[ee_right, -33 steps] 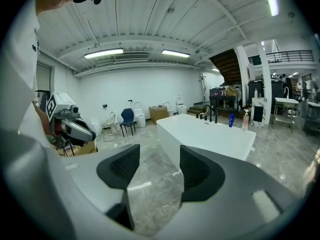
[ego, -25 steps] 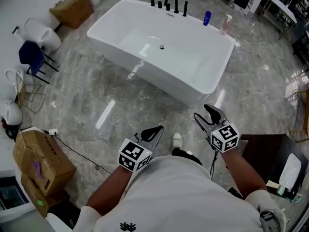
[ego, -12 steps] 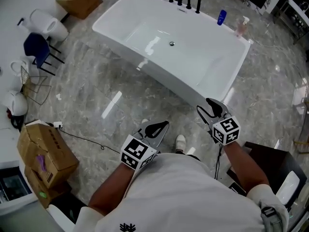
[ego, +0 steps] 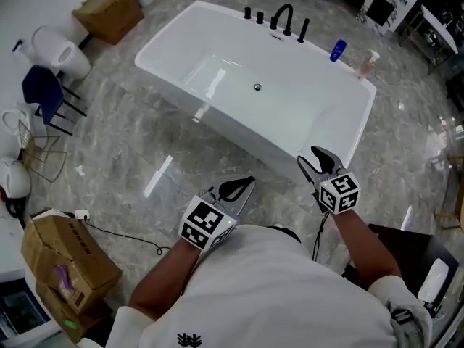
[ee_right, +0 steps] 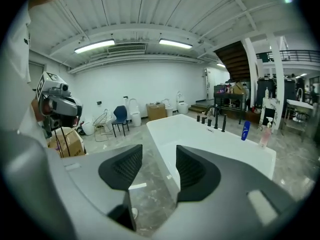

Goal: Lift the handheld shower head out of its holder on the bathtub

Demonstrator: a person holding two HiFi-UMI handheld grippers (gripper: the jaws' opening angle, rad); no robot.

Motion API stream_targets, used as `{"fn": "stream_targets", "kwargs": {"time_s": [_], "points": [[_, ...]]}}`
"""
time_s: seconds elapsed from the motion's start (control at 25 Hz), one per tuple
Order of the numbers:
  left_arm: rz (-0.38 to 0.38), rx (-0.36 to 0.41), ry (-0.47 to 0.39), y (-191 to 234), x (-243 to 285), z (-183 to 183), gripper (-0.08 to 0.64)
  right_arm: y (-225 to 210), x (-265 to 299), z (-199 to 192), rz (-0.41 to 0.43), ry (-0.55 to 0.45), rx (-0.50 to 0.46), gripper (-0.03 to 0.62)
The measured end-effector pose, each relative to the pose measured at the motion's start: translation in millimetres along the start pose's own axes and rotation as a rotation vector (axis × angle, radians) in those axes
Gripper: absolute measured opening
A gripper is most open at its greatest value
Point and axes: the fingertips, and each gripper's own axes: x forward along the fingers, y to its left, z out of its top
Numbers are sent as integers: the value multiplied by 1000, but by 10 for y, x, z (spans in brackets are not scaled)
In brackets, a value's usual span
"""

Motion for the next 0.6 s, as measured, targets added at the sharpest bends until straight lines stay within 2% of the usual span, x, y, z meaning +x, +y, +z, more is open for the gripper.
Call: {"fn": "stream_targets", "kwargs": {"time_s": [0.2,0.36,0.6], "points": [[-47,20,17,671,-268,53,6,20,603,280,-65,-11,19,221],[-45,-2,13,1188,-338,62,8,-8,989,393,-79,24,12,219],[-37,-28,-5,1793,3,304,8,-608,1510,643,-108,40,2,213]]}}
